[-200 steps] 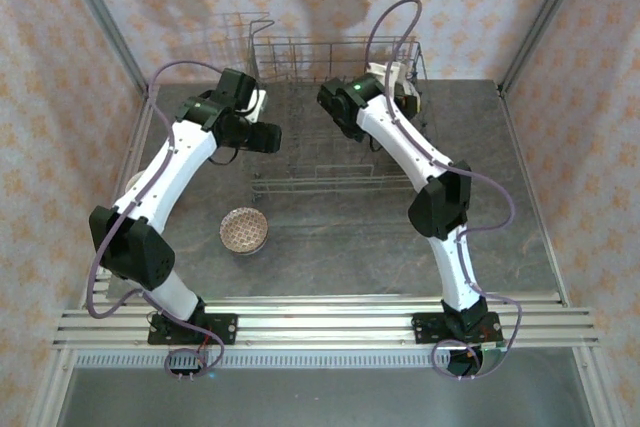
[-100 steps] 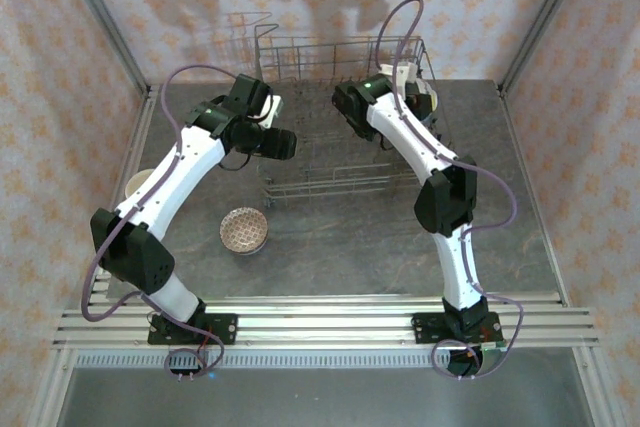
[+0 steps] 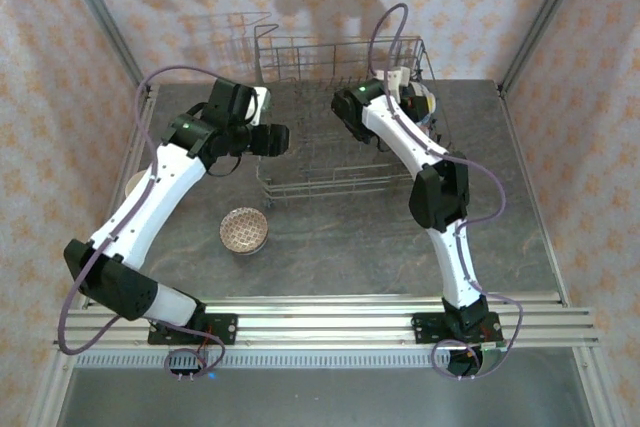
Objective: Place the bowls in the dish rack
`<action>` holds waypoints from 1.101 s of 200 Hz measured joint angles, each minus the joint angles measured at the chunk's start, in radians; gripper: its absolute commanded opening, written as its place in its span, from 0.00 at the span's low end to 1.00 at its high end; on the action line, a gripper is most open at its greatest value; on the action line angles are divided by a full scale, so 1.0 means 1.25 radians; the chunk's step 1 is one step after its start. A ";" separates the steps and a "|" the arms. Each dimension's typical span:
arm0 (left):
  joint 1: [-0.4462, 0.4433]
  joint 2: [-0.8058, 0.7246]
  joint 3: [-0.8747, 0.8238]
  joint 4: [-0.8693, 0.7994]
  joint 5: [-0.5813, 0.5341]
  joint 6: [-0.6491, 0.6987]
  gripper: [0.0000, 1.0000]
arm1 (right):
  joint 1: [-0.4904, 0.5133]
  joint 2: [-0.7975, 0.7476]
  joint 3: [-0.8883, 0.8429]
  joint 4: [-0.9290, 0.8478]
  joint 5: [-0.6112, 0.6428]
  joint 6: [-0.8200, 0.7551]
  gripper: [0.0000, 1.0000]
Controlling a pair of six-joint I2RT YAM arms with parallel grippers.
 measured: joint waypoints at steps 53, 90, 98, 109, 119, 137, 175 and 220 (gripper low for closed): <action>0.058 -0.038 -0.019 0.014 0.003 -0.025 0.78 | 0.000 0.023 -0.017 -0.002 -0.001 0.001 0.01; 0.087 -0.064 -0.036 0.024 0.004 -0.040 0.78 | 0.001 0.024 -0.034 -0.003 0.001 0.004 0.01; 0.090 -0.069 -0.039 0.025 0.004 -0.042 0.78 | 0.002 0.024 -0.037 -0.003 0.002 0.005 0.01; 0.093 -0.073 -0.041 0.026 0.005 -0.045 0.78 | 0.005 0.024 -0.042 -0.003 0.006 0.009 0.02; 0.093 -0.075 -0.043 0.027 0.006 -0.045 0.78 | 0.009 0.024 -0.046 -0.003 0.008 0.012 0.01; 0.093 -0.081 -0.053 0.030 0.006 -0.045 0.78 | 0.017 0.029 -0.052 -0.003 0.008 0.016 0.01; 0.093 -0.099 -0.078 0.030 0.006 -0.053 0.78 | 0.039 0.064 -0.059 -0.003 0.012 0.018 0.01; 0.093 -0.121 -0.089 0.033 0.006 -0.054 0.78 | 0.047 0.074 -0.059 -0.002 0.032 0.021 0.00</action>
